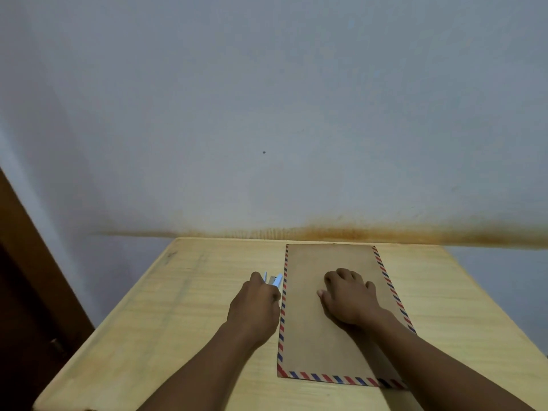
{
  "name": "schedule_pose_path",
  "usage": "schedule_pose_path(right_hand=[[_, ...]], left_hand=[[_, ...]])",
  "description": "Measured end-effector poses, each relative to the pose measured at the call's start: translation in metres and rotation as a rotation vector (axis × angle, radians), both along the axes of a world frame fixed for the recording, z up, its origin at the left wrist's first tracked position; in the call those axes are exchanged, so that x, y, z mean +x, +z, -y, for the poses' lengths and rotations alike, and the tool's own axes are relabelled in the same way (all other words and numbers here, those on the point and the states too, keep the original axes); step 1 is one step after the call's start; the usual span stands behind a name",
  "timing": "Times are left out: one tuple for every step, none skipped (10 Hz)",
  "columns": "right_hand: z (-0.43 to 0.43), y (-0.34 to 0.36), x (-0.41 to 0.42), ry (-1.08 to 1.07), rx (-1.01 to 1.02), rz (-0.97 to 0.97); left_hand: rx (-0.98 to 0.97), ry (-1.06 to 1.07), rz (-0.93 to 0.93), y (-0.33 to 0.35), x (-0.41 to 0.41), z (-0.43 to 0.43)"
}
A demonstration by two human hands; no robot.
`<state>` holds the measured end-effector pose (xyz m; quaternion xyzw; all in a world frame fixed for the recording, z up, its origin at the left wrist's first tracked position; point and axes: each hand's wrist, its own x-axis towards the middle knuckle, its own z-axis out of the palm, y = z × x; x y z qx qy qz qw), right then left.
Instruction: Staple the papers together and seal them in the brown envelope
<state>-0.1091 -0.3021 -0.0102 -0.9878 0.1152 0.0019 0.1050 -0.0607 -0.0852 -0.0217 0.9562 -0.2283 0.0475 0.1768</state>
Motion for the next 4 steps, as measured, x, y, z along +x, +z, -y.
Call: schedule_pose_path(right_hand=[[-0.006, 0.0, 0.001, -0.001, -0.008, -0.002], [-0.004, 0.002, 0.0, -0.006, 0.011, -0.025], [-0.001, 0.006, -0.001, 0.005, 0.04, -0.042], [0.001, 0.021, 0.004, 0.018, 0.032, -0.027]], left_hand=[[0.003, 0.005, -0.003, 0.002, -0.004, 0.0], [-0.008, 0.02, -0.009, 0.004, -0.005, 0.001], [-0.015, 0.035, -0.047, 0.008, -0.008, -0.001], [-0.003, -0.008, -0.048, 0.028, -0.003, -0.002]])
